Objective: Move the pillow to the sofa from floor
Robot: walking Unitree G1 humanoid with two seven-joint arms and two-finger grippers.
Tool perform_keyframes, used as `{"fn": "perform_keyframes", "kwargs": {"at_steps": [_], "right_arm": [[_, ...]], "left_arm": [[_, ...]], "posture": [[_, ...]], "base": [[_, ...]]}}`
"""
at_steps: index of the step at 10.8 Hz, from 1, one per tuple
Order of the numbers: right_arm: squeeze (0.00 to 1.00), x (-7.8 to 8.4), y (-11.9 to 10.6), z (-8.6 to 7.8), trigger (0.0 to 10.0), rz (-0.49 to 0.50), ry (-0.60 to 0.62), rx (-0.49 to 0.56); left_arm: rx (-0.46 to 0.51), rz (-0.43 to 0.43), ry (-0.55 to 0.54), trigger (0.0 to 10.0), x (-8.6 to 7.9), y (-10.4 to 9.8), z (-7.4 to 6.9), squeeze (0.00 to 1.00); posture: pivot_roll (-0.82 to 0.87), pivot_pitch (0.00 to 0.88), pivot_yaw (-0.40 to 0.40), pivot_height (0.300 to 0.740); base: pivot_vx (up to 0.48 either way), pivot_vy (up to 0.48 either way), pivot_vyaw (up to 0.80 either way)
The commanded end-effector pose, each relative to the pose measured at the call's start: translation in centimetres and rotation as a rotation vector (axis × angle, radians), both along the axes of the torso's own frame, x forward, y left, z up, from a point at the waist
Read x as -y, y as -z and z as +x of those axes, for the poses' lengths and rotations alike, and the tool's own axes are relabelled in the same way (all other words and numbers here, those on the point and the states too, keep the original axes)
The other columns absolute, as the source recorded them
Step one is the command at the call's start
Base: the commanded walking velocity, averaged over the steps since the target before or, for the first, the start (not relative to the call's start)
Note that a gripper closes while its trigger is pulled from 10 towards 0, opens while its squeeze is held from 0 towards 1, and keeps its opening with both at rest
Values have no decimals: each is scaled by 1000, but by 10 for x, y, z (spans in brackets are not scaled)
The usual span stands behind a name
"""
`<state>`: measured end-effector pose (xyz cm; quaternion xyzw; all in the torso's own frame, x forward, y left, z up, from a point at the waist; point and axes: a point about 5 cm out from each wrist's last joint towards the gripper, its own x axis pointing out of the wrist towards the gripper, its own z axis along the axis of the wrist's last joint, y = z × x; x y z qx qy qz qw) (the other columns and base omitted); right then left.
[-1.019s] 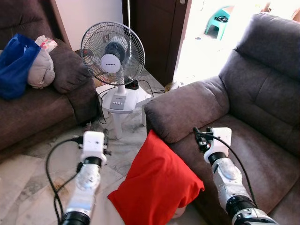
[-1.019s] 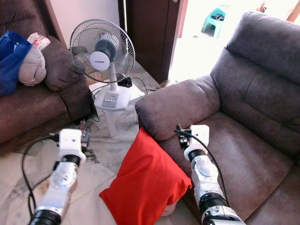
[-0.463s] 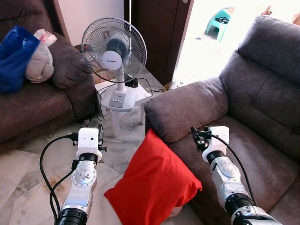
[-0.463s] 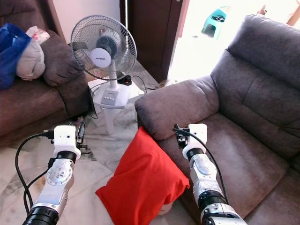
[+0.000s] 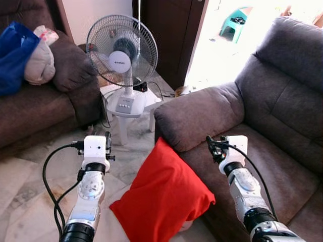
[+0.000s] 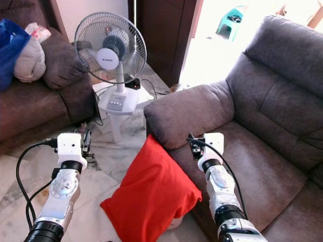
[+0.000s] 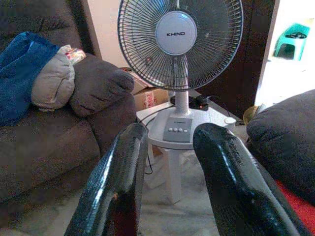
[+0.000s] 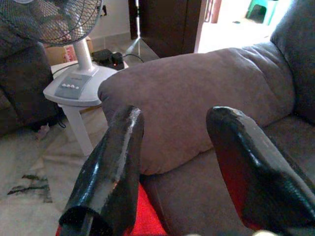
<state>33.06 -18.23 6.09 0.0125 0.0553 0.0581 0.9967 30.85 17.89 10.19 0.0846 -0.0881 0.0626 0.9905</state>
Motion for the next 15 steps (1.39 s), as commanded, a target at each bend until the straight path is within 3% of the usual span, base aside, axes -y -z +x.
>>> {"fn": "perform_keyframes", "kwargs": {"at_steps": [1, 15], "right_arm": [[0, 4, -4, 3, 10000, -4, 5, 0], [0, -5, 0, 0, 10000, 5, -11, -1]], "left_arm": [[8, 3, 2, 10000, 3, -1, -1, 0], [24, 25, 49, 10000, 8, -7, -1, 0]], "posture": [[110, 81, -130, 740], [110, 89, -94, 740]], "base": [[0, 0, 0], [0, 0, 0]]}}
